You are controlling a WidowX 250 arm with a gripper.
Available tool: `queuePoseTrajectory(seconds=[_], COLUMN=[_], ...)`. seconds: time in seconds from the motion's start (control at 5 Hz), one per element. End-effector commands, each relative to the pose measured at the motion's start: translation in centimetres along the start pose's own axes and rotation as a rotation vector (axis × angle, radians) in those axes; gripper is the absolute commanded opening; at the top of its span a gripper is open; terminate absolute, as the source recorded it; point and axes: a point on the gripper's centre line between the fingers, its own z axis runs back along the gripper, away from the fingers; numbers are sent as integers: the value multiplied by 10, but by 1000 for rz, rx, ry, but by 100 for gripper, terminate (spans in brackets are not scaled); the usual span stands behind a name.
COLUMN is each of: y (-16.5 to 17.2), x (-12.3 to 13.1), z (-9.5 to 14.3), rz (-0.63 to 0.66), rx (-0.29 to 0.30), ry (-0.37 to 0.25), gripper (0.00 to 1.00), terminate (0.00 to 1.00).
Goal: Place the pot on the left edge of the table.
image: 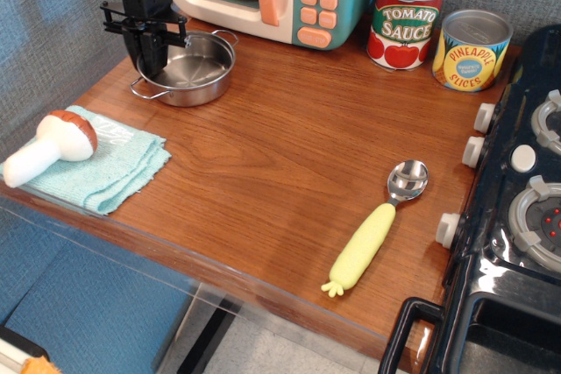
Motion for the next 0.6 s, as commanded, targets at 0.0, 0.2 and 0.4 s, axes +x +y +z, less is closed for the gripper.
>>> queuePoseTrajectory(seconds=[0.0,0.2,0.4], y=[-8,-11,-13], x=[-6,-20,-31], z=[80,110,121], rz=[-36,-11,-19], rx=[84,116,134], ry=[-204,-256,-271], gripper=[100,100,100], terminate=[0,0,0])
